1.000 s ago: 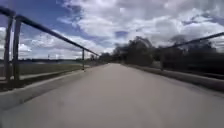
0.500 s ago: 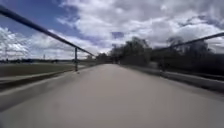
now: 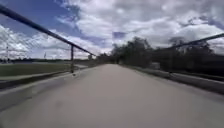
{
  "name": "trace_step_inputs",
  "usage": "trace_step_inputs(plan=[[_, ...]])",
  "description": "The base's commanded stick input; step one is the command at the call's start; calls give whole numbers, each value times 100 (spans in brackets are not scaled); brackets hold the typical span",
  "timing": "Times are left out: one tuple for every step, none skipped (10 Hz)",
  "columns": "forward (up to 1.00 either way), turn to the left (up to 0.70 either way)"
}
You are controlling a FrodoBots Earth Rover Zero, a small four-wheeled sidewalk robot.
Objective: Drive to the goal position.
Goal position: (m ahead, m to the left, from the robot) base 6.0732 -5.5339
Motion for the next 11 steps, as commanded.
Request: trace_step_inputs(plan=[[100,-19],[100,-2],[100,0],[100,0],[100,0],[100,0],[100,0],[100,0],[100,0],[100,0],[100,0]])
